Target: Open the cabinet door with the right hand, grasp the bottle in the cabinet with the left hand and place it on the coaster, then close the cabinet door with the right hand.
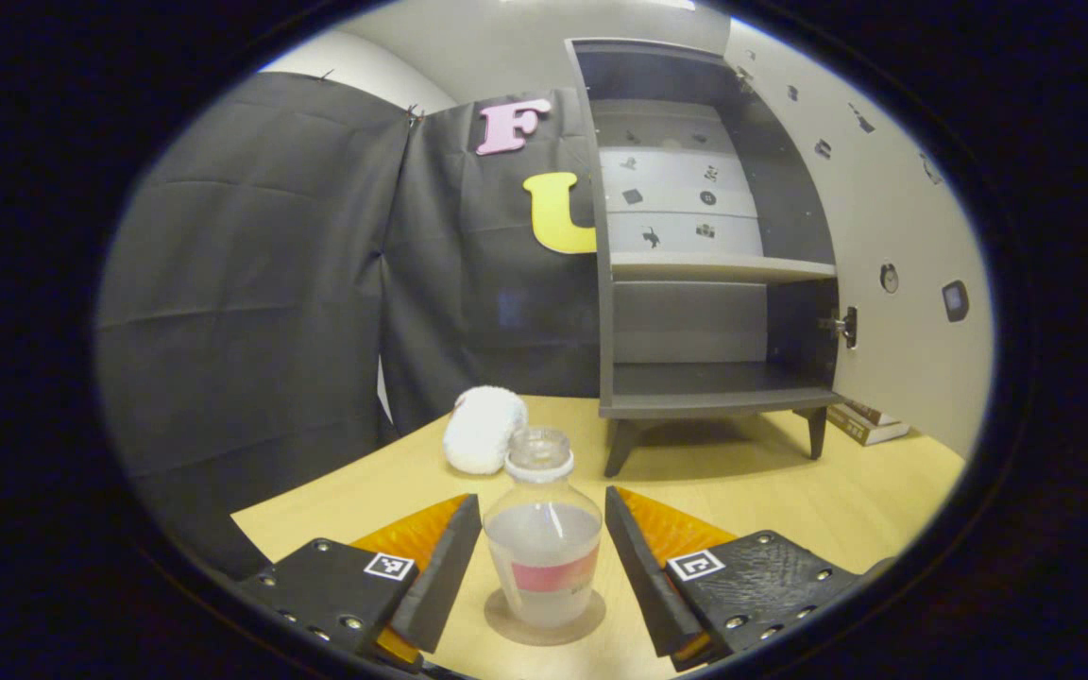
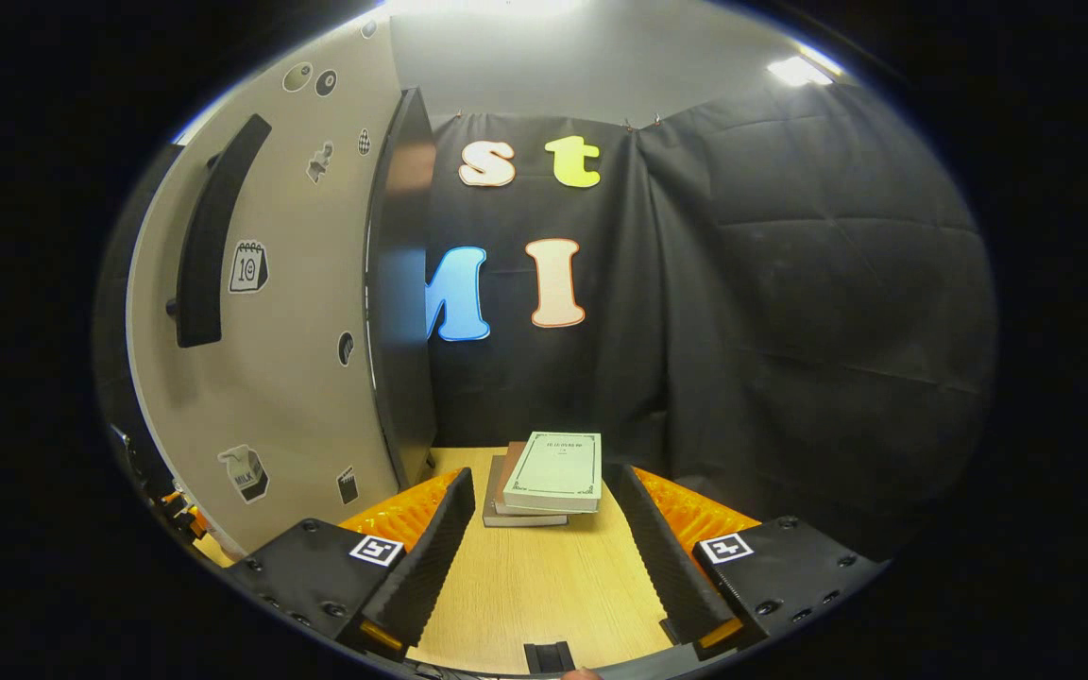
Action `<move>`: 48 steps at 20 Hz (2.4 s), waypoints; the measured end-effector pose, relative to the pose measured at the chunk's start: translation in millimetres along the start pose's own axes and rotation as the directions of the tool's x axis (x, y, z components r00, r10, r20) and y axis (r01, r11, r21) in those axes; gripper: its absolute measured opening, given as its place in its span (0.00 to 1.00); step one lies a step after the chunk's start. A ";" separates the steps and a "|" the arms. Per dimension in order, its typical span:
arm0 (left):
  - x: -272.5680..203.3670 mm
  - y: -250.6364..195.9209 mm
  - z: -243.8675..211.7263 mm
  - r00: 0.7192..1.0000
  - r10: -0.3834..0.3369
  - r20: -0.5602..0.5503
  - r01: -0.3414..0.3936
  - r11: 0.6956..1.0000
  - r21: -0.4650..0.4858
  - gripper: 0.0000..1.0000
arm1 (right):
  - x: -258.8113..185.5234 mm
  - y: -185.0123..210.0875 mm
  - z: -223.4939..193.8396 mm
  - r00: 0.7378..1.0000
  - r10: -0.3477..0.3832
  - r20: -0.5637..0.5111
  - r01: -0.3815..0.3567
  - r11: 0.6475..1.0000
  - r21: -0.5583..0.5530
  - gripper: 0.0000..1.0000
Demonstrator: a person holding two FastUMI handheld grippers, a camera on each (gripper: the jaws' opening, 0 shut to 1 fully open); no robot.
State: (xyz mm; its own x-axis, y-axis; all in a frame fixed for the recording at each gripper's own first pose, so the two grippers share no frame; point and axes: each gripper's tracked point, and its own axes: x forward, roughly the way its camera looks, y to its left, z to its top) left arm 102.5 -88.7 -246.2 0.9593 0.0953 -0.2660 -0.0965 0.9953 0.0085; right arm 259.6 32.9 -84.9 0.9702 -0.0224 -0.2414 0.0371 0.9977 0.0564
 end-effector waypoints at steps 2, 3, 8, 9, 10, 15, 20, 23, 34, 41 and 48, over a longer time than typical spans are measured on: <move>-4.5 1.0 23.4 1.000 0.001 0.024 -0.001 1.000 -0.001 0.82 | 1.1 -0.3 5.3 1.000 0.016 0.009 -0.017 1.000 0.022 0.98; -6.6 1.5 36.2 0.999 0.003 0.035 -0.003 1.000 -0.002 0.82 | 1.8 0.5 8.9 1.000 0.027 0.012 -0.028 0.999 0.037 0.98; -31.8 -2.9 105.2 0.996 -0.005 0.094 0.007 1.000 -0.027 0.82 | 4.5 14.2 31.1 0.994 0.098 0.055 -0.104 0.989 0.104 0.98; -40.1 -3.2 118.8 0.994 -0.009 0.111 0.011 1.000 -0.026 0.82 | 4.3 17.7 37.0 0.991 0.112 0.068 -0.119 0.988 0.098 0.98; -47.2 -1.9 132.9 0.992 -0.007 0.130 0.010 1.000 -0.024 0.82 | 5.1 21.1 42.6 0.989 0.123 0.081 -0.129 0.988 0.085 0.98; -78.2 12.7 174.1 0.986 0.001 0.165 -0.004 1.000 0.017 0.85 | 2.5 53.3 67.3 0.971 0.207 0.118 -0.213 0.976 0.041 0.98; -79.8 32.0 177.3 0.991 0.003 0.136 -0.004 1.000 0.005 0.85 | -10.0 76.9 99.5 0.957 0.240 0.160 -0.251 0.967 0.049 0.98; -65.8 43.4 170.8 0.994 -0.012 0.107 0.014 1.000 -0.017 0.85 | -21.5 84.6 119.7 0.954 0.229 0.193 -0.240 0.970 0.037 0.98; -31.8 84.1 178.2 0.985 -0.128 0.116 0.132 0.991 -0.031 0.86 | -39.0 122.5 132.2 0.973 0.148 0.176 -0.148 0.989 -0.014 0.90; -19.2 102.7 185.9 0.980 -0.156 0.127 0.160 0.987 -0.024 0.87 | -43.5 172.2 125.3 0.959 0.239 0.153 -0.247 0.968 0.039 0.91; -11.0 140.2 187.7 0.983 -0.140 0.123 0.142 0.990 -0.013 0.83 | -34.7 214.8 125.9 0.951 0.277 0.140 -0.284 0.958 0.031 0.96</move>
State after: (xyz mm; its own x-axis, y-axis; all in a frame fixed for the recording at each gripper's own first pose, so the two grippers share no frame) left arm 128.3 53.1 -61.1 0.9886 -0.0433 -0.1440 0.0375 0.9984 -0.0423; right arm 264.1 240.1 57.5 0.9661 0.2462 -0.0779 -0.2325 0.9605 0.1527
